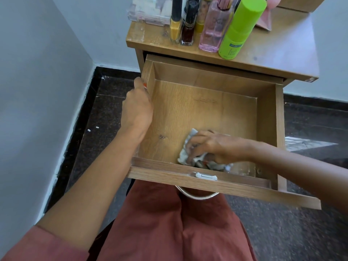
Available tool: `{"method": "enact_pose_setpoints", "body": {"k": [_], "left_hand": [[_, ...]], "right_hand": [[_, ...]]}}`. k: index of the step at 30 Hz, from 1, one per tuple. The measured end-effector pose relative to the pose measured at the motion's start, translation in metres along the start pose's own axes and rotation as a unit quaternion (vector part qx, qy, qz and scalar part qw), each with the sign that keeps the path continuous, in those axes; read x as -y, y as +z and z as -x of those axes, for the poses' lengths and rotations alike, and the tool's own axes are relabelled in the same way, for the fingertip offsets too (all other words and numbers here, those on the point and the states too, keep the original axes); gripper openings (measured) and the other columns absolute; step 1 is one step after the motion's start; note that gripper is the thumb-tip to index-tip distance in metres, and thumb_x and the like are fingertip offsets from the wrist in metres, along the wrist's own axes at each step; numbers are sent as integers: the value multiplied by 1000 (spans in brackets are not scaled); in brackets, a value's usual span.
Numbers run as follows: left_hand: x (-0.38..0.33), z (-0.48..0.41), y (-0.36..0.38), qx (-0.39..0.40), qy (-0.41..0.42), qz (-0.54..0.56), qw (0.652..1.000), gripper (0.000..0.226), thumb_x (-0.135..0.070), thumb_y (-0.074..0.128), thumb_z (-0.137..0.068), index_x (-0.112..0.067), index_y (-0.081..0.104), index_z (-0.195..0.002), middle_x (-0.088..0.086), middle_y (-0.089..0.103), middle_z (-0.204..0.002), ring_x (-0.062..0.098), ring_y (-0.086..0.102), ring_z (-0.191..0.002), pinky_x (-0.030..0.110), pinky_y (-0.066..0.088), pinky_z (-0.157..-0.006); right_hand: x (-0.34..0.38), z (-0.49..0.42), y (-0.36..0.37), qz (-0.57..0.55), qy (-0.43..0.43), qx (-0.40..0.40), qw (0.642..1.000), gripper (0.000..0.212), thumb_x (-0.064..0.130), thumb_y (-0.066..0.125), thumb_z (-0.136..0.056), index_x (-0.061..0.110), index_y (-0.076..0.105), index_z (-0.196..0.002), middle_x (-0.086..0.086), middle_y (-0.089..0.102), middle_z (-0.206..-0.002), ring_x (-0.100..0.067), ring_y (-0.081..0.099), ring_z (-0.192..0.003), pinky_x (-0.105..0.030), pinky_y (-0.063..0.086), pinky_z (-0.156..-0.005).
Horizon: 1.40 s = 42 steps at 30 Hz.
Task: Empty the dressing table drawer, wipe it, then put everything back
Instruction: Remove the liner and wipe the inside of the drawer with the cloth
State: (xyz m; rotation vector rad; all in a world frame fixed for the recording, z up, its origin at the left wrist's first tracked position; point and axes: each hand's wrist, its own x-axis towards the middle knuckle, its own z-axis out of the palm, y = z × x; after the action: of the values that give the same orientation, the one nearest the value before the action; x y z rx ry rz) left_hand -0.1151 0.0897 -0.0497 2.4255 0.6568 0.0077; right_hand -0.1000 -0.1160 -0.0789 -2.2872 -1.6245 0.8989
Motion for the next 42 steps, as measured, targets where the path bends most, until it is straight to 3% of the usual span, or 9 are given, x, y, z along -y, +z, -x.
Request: {"method": "enact_pose_setpoints", "body": {"k": [5,10,13,21,25,29,33,37,42], "left_hand": [[0,1,-1,-1,3,0,1000,30,-7,19,-99,-5,41,-120,11,51,-90,23,47,-77,33,34,-65],[1,0,-1,4,3,12,1000,31,-8,20,-99,-5,40,-122,19,58,-102,23,49,-79,33,37,-66],[1,0,0,3,6,10,1000,31,-7,20,-99,-4,40,-123,22,58,-106,25,50,-81,34,37,-68],[-1,0,-1,2,3,6,1000,30,-5,20,-99,-5,41,-120,22,58,-105,27,51,-81,36,38,-67],[1,1,1,-1,7,8,1000,30,-9,20,-99,-4,41,-121,23,58,-106,35,57,-91,37,39,-67],[1,0,0,-1,9,7,1000,30,-8,20,-99,-3,41,-121,23,58,-106,34,57,-90,37,40,-68],[0,0,0,-5,8,2,1000,30,-9,20,-100,-3,41,-120,24,57,-106,26,46,-80,36,35,-67],[0,1,0,-8,11,-3,1000,31,-10,20,-100,-2,40,-122,25,58,-108,36,56,-92,36,35,-68],[0,1,0,-3,6,3,1000,30,-9,21,-100,-3,41,-121,24,58,-106,32,53,-86,36,37,-68]], "right_hand": [[6,-28,-19,31,23,34,999,46,4,60,-80,28,58,-119,10,44,-132,-12,31,-127,-38,28,-106],[-11,16,-16,9,106,-35,994,41,-1,60,-80,18,60,-116,-2,45,-135,-25,34,-129,-48,38,-102],[-15,50,-13,31,176,-29,983,43,-1,59,-81,19,57,-118,-1,42,-136,-25,34,-127,-42,39,-102],[-6,62,14,35,127,15,991,53,-7,50,-77,34,60,-109,13,46,-125,-21,46,-104,-38,45,-84],[-18,55,0,55,119,-59,990,41,-1,66,-74,22,63,-108,-3,52,-125,-29,54,-103,-44,53,-76],[-19,46,3,28,106,-99,989,57,-7,61,-70,23,59,-118,-1,55,-125,-28,51,-116,-49,50,-80],[1,47,14,-2,101,-15,995,58,-3,51,-81,34,52,-126,9,48,-133,-15,33,-130,-38,35,-95],[1,59,2,43,119,93,988,53,0,48,-83,36,55,-122,16,42,-134,-10,29,-130,-25,28,-97],[1,61,-9,157,135,209,956,39,11,53,-81,37,54,-110,17,34,-133,-14,29,-128,-33,34,-98]]}}
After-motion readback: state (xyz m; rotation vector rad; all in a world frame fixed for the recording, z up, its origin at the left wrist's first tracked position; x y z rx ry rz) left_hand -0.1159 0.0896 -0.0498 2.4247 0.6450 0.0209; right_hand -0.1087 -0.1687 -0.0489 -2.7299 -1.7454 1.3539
